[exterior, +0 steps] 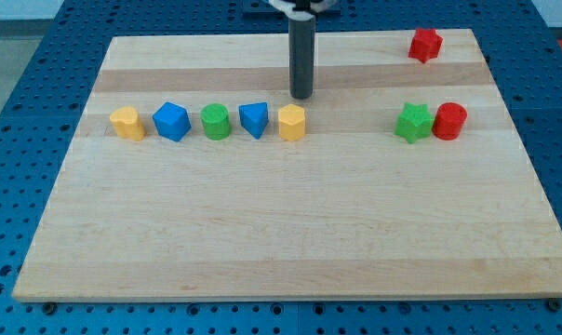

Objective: Move the red star towards the center

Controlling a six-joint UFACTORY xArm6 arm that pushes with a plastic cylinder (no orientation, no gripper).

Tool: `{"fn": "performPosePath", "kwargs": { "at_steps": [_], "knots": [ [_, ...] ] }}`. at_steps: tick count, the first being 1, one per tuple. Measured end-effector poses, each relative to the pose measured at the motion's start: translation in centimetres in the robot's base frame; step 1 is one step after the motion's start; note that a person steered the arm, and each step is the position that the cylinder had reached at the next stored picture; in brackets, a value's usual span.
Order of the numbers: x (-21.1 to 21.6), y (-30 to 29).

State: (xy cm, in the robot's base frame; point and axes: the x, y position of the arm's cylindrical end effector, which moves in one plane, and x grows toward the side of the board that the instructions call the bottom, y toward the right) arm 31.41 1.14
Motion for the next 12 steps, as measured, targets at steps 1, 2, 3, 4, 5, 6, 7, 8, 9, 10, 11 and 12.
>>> {"fn": "performPosePath", "kwargs": {
  "at_steps": [1,2,3,4,5,6,7,8,9,10,11,12],
  "knots": [
    [-4.1,0.6],
    [-8.6,3.0],
    [-11.9,6.8],
    [-12.1,9.7],
    [-12.2,14.4],
    [-12.3,18.8],
    [-12.3,21.5],
    [-11.2,21.6],
    [-9.3,21.6],
    [-7.9,21.6],
    [-6.3,21.3],
    [-4.6,20.5]
  ]
}}
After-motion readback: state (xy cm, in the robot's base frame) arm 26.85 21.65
